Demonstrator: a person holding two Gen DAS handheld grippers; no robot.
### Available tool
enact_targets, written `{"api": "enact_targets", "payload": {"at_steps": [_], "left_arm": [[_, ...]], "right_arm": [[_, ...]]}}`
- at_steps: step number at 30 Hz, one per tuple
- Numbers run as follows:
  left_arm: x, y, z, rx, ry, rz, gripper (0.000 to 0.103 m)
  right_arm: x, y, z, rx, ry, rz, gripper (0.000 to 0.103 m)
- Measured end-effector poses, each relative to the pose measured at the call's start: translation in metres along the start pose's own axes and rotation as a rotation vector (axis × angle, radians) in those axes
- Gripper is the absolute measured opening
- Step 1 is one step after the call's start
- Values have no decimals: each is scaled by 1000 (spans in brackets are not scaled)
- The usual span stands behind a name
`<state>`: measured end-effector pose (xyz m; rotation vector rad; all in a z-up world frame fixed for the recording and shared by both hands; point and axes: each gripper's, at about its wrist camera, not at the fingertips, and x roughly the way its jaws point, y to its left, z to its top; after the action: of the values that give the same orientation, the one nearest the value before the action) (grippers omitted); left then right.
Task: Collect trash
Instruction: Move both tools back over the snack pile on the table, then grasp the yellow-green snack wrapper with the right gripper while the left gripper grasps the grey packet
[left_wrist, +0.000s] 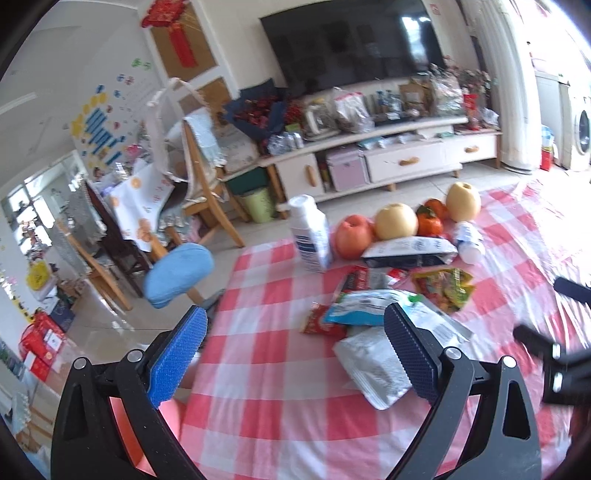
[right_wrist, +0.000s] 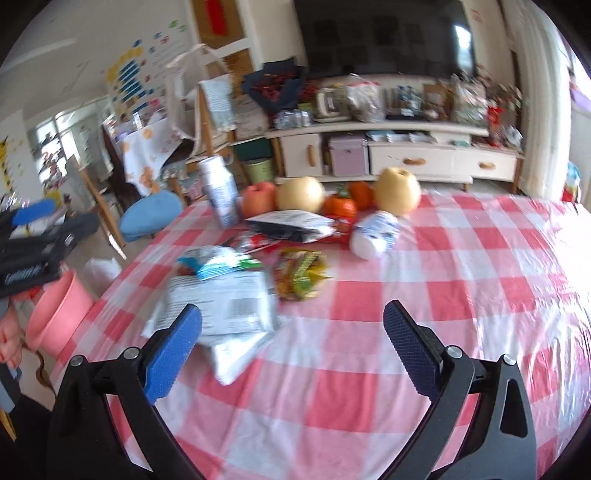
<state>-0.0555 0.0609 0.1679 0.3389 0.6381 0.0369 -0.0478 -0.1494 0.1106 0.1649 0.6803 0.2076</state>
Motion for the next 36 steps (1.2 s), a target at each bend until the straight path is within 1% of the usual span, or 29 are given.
{"api": "enact_targets", "payload": {"at_steps": [4, 6, 7, 8, 10, 12, 13, 15, 18, 21, 24, 27, 29, 31, 33, 36], "left_arm": [[16, -15, -2, 20, 79, -100, 96], [24, -20, -4, 18, 116, -133, 96], [29, -22, -6, 14, 138, -145, 96], [33, -24, -7, 10, 153, -150, 96], [40, -25, -8, -8, 180, -160, 96], [45, -24, -9, -34, 196, -177, 96], [48, -23, -11, -54, 209, -187, 96], [57, -22, -13, -92, 239, -208, 96], [76, -22, -16, -169, 294, -226, 96], [89, -31, -20, -205, 331, -253, 95], [97, -42, -25, -204, 356, -279, 96], [102, -53, -30, -172, 365, -273, 96], [103, -55, -31, -158, 364, -282, 96], [105, -58, -31, -151, 365, -286, 95], [108, -59, -32, -150, 373, -283, 95], [114, -61, -34, -149, 383, -278, 95]], "right_arm": [[8, -37, 6, 74, 2, -37, 99], [14, -55, 9, 126, 19, -46, 99], [21, -71, 10, 167, 28, -52, 99], [21, -71, 10, 167, 28, -52, 99], [31, -83, 10, 188, 41, -65, 99], [41, -90, 9, 218, 68, -51, 99], [47, -93, 8, 239, 81, -20, 99], [56, -93, 7, 261, 97, 30, 99], [66, -82, 9, 219, 114, 41, 99], [74, -69, 12, 164, 124, 51, 99], [81, -59, 15, 112, 128, 67, 99], [92, -50, 19, 82, 135, 106, 97], [99, -47, 22, 73, 141, 129, 96], [108, -44, 25, 71, 153, 161, 82], [119, -44, 27, 82, 178, 188, 78], [131, -44, 31, 92, 202, 214, 77]]}}
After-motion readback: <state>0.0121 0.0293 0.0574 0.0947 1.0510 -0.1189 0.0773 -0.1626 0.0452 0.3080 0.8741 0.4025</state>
